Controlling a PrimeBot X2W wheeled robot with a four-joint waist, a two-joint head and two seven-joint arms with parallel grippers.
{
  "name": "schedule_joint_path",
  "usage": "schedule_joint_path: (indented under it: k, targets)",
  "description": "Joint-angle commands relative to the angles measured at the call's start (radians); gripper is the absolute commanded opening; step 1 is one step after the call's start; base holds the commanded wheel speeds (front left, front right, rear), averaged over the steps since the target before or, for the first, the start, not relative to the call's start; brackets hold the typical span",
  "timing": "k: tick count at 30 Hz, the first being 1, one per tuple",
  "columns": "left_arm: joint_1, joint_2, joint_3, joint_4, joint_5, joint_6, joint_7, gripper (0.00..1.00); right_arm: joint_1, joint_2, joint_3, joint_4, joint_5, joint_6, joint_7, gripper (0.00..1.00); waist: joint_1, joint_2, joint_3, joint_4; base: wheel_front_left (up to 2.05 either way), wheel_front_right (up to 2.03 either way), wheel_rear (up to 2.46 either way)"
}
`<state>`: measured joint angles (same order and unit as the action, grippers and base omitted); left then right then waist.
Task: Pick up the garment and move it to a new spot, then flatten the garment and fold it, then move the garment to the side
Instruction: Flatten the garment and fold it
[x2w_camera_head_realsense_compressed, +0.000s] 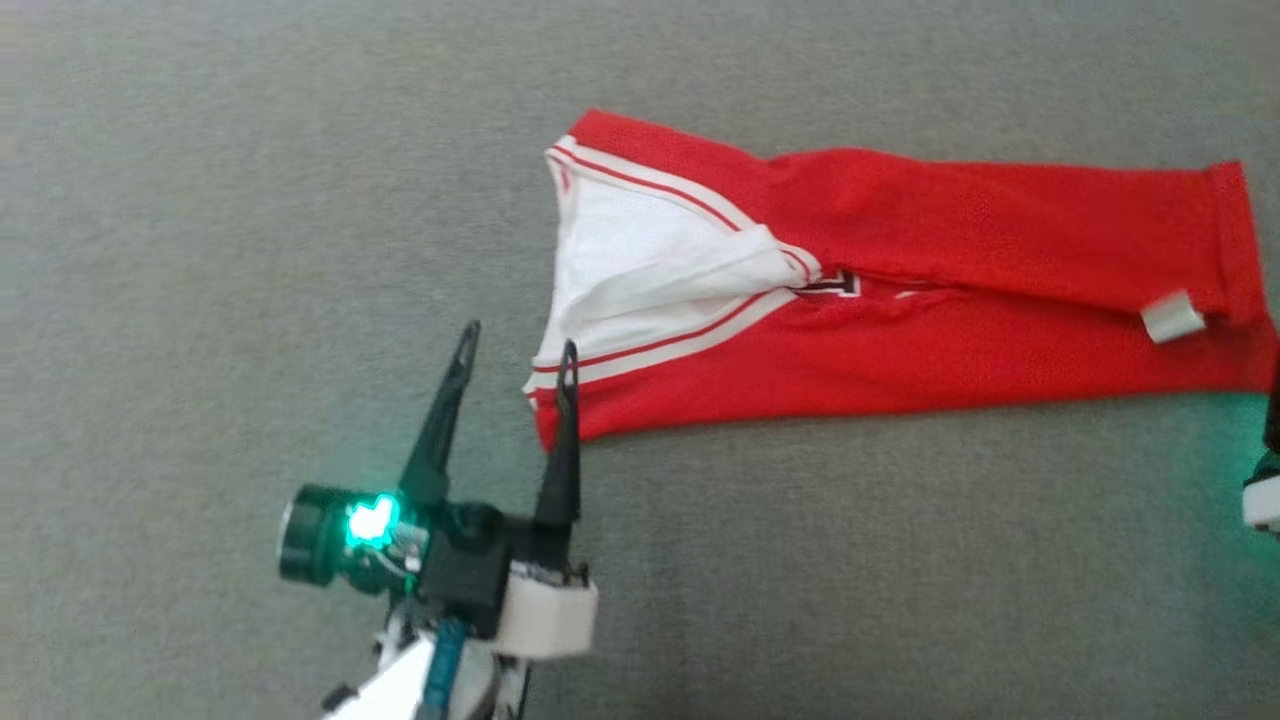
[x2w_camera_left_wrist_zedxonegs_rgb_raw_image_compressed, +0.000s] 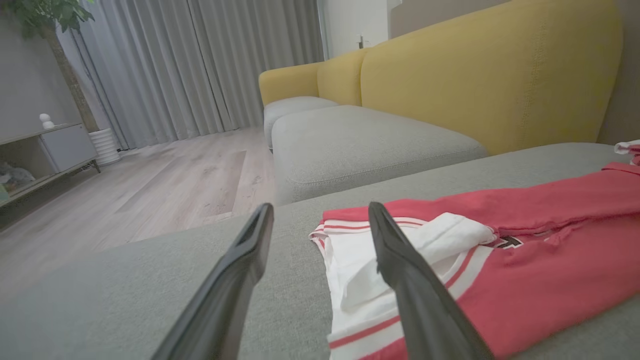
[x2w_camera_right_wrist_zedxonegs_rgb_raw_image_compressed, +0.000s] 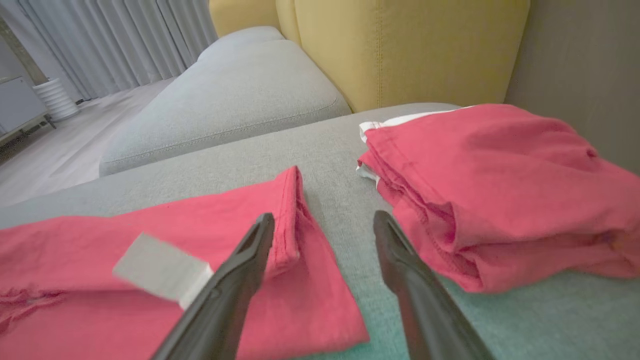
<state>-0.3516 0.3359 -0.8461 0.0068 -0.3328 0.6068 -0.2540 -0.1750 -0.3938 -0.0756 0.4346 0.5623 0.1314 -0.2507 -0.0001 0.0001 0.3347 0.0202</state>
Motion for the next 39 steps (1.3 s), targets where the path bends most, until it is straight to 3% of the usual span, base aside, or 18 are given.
schedule_joint_path:
  k: [1, 8, 14, 15, 16, 18, 26, 31, 34, 39]
  targets:
    - [0.022, -0.009, 0.052, -0.032, 0.031, -0.008, -0.008, 1.00, -0.026, -0.032, 0.000, 0.002, -0.013, -0.001, 0.005, 1.00, 0.0001, -0.0001, -0.019, 0.035, 0.00, 0.00, 0.00]
    - [0.084, -0.081, 0.117, -0.034, 0.115, -0.070, -0.008, 1.00, -0.093, -0.039, -0.025, 0.171, -0.024, -0.001, 0.102, 1.00, 0.0001, -0.0001, -0.030, 0.089, 0.00, 0.00, 0.00]
    - [0.122, -0.114, 0.167, -0.036, 0.165, -0.109, -0.008, 1.00, -0.140, -0.026, -0.006, 0.314, -0.006, -0.001, 0.176, 1.00, 0.0001, -0.0001, -0.035, 0.095, 0.00, 0.00, 0.00]
    - [0.128, -0.118, 0.174, -0.036, 0.172, -0.114, -0.008, 1.00, -0.145, -0.022, 0.006, 0.321, 0.007, -0.001, 0.188, 0.84, 0.0001, -0.0001, -0.036, 0.094, 0.00, 0.00, 0.00]
    - [0.134, -0.122, 0.180, -0.035, 0.178, -0.120, -0.008, 1.00, -0.147, -0.020, 0.019, 0.322, 0.022, -0.001, 0.198, 0.47, 0.0001, -0.0001, -0.037, 0.093, 0.00, 0.00, 0.00]
    - [0.144, -0.130, 0.193, -0.033, 0.190, -0.131, -0.008, 1.00, -0.146, -0.020, 0.041, 0.313, 0.057, -0.001, 0.203, 0.00, 0.0001, -0.0001, -0.039, 0.090, 0.00, 0.00, 0.00]
    - [0.172, -0.147, 0.244, -0.031, 0.215, -0.159, -0.008, 1.00, -0.146, -0.102, 0.047, 0.287, 0.083, -0.001, 0.107, 0.00, 0.0001, -0.0001, -0.053, 0.061, 0.00, 0.00, 0.00]
    - [0.186, -0.153, 0.271, -0.030, 0.229, -0.182, -0.008, 1.00, -0.177, -0.174, 0.043, 0.236, 0.086, -0.001, 0.102, 0.00, 0.0001, -0.0001, -0.061, 0.036, 0.00, 0.00, 0.00]
    - [0.190, -0.159, 0.285, -0.027, 0.235, -0.195, -0.008, 1.00, -0.195, -0.189, 0.065, 0.134, 0.091, -0.001, 0.116, 0.00, 0.0001, -0.0001, -0.065, 0.026, 0.00, 0.00, 0.00]
    - [0.197, -0.176, 0.300, -0.018, 0.242, -0.217, -0.008, 1.00, -0.180, -0.147, 0.119, -0.114, 0.116, -0.001, 0.155, 0.00, 0.0001, -0.0001, -0.078, 0.027, 0.00, 0.00, 0.00]
